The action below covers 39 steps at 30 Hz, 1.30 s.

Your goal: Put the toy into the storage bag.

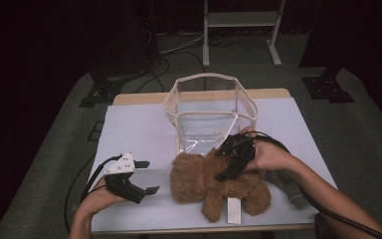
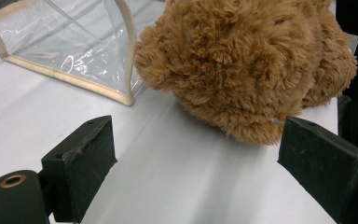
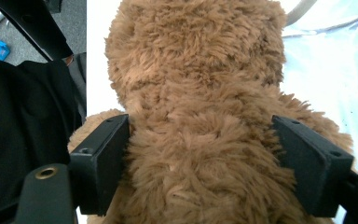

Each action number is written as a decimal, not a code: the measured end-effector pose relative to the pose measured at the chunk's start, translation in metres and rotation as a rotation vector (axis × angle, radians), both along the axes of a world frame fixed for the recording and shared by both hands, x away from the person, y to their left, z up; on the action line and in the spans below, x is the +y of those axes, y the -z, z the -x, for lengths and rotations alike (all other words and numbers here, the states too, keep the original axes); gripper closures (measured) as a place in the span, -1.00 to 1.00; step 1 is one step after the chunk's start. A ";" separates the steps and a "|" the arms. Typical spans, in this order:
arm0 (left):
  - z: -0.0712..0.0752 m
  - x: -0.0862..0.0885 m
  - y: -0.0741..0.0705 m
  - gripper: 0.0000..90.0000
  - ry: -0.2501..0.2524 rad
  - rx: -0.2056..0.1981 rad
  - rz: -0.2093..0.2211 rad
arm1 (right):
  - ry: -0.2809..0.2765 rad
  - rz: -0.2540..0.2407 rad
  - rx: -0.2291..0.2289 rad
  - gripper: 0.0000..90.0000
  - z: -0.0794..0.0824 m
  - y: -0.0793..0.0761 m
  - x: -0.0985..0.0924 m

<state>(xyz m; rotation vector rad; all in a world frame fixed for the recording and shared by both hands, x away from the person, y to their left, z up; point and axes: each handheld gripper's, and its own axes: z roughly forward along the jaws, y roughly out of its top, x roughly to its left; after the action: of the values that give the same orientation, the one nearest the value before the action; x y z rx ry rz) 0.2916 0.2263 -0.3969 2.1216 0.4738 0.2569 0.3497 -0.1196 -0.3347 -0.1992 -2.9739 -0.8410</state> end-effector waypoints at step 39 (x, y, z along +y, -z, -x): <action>-0.001 0.001 0.005 -0.78 -0.002 0.018 -0.009 | -0.003 0.022 -0.091 -0.79 0.012 0.027 -0.006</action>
<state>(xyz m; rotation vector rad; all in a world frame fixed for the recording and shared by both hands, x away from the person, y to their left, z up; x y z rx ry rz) 0.2923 0.2278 -0.4022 2.1337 0.4855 0.2416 0.3378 -0.1258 -0.3618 -0.1615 -3.0684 -0.8391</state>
